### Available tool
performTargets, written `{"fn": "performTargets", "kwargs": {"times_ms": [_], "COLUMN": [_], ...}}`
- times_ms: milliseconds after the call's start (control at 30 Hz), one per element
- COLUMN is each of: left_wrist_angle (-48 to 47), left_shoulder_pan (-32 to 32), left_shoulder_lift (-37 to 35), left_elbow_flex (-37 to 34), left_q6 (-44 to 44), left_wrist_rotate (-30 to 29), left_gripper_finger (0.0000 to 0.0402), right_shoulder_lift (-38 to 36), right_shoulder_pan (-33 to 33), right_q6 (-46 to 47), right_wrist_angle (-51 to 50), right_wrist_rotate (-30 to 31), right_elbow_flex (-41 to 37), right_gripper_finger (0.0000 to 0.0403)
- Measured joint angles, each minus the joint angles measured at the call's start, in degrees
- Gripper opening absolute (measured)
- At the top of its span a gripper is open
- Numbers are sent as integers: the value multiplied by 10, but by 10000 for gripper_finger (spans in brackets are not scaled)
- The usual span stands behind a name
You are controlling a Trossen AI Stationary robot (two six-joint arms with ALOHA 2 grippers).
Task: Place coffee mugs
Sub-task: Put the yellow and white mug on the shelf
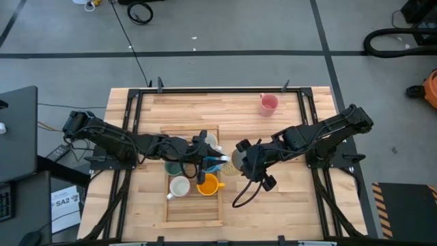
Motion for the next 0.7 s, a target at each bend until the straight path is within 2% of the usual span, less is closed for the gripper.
{"fn": "performTargets", "kwargs": {"times_ms": [467,700], "left_wrist_angle": [1,-5], "left_shoulder_pan": [0,-2], "left_shoulder_lift": [0,-16], "left_elbow_flex": [0,0], "left_q6": [1,1], "left_wrist_rotate": [-1,-1], "left_gripper_finger": [78,75], "right_shoulder_lift": [0,0], "right_shoulder_pan": [0,1], "right_q6": [0,0], "right_wrist_angle": [-3,-4], "right_wrist_rotate": [0,30], "right_elbow_flex": [0,0], "right_gripper_finger": [136,146]}}
